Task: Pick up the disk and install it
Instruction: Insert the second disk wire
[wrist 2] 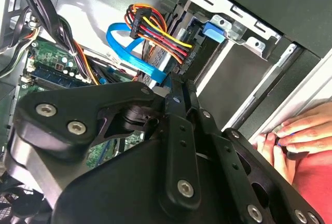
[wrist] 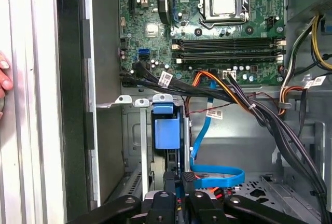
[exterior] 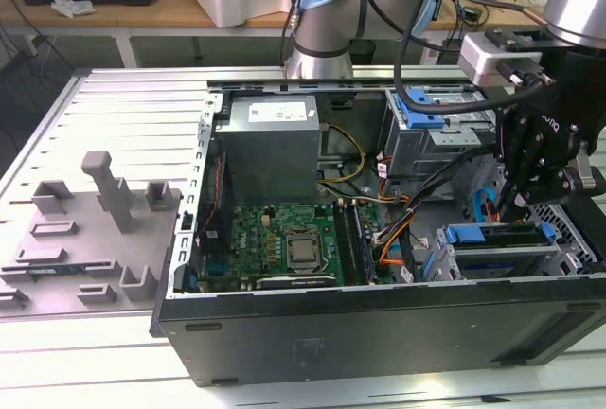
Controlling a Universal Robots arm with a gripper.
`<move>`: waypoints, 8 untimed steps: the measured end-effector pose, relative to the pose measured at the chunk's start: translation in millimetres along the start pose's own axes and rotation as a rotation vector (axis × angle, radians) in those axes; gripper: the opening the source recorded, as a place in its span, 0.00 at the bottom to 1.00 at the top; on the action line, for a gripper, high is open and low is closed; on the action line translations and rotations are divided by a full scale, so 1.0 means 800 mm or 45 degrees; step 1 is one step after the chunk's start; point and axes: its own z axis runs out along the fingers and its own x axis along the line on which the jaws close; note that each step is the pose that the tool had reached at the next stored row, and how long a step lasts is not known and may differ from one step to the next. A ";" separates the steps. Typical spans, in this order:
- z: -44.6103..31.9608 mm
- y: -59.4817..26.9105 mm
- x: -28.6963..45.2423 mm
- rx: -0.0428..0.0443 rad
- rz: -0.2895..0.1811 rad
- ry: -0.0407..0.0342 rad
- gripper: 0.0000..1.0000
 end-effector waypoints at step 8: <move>0.0013 0.000 -0.0001 0.004 -0.038 0.0001 0.16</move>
